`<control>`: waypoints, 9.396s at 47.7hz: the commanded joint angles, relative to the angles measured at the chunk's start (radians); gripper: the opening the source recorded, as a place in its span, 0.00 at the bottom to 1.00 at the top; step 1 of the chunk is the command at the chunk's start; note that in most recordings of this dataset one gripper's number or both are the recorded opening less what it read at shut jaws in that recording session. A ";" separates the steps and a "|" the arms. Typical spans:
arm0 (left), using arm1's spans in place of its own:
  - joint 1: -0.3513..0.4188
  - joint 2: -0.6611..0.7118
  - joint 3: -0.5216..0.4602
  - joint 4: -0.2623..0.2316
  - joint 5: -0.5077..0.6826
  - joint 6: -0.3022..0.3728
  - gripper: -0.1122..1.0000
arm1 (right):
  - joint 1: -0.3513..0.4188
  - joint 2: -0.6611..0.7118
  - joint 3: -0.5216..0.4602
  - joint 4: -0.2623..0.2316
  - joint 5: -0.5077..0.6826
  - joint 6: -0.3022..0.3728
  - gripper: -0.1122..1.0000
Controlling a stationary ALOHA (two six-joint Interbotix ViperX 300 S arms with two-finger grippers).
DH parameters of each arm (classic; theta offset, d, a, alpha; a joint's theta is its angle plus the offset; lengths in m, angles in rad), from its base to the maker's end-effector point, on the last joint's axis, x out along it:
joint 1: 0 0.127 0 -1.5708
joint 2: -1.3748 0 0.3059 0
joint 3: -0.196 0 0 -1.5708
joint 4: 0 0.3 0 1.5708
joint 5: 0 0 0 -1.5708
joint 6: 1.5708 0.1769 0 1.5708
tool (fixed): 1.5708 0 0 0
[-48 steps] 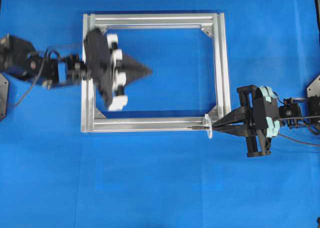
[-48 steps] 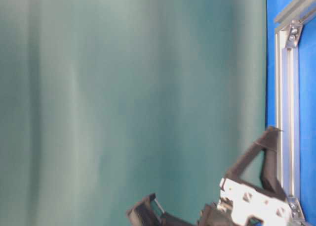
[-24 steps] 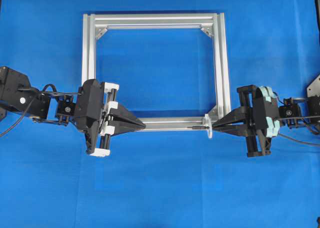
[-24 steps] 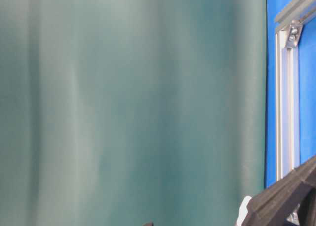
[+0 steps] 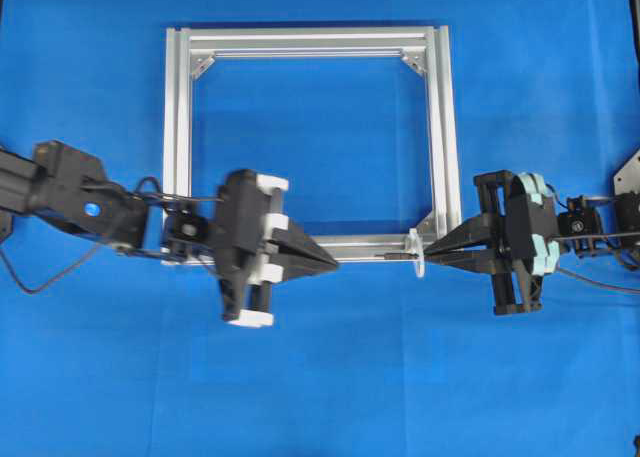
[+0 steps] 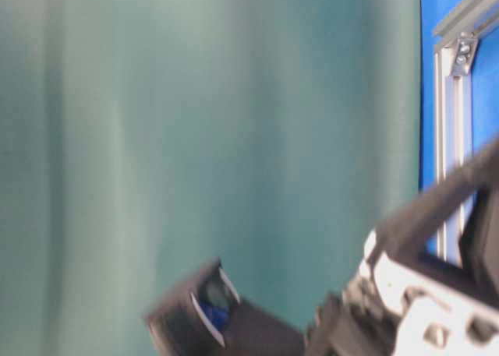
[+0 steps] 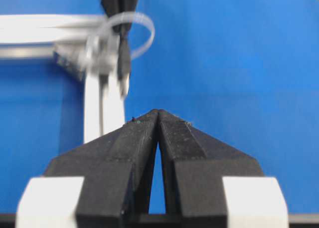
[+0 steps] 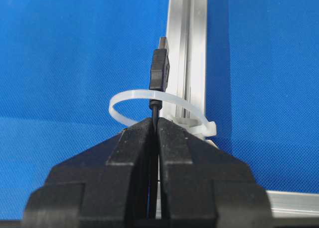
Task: Insert the wire through the string loop located on the right side.
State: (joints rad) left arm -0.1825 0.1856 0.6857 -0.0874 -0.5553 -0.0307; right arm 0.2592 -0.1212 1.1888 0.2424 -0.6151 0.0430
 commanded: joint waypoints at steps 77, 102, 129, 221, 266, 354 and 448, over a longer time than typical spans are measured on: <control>0.048 0.081 -0.232 0.003 0.156 0.032 0.91 | -0.002 -0.006 -0.015 0.002 -0.008 -0.003 0.07; 0.064 0.184 -0.265 0.002 0.152 0.032 0.91 | -0.002 -0.006 -0.014 0.002 -0.006 -0.003 0.07; 0.064 0.184 -0.262 0.002 0.153 0.029 0.91 | -0.002 -0.006 -0.015 0.002 -0.005 -0.003 0.07; 0.067 0.186 -0.273 0.002 0.187 0.028 0.18 | -0.006 -0.014 -0.018 -0.002 0.074 -0.008 0.92; 0.040 -0.156 0.207 0.002 0.118 0.014 0.18 | -0.006 -0.014 -0.023 -0.002 0.075 -0.008 0.95; -0.032 -0.804 0.701 0.003 0.344 0.015 0.79 | -0.006 -0.014 -0.034 0.000 0.115 -0.005 0.95; -0.021 -0.997 0.620 0.002 0.534 0.025 0.80 | -0.055 -0.319 -0.091 -0.005 0.410 -0.074 0.95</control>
State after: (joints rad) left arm -0.2086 -0.8176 1.3254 -0.0874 -0.0169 -0.0077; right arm 0.2071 -0.4326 1.1183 0.2393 -0.2025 -0.0291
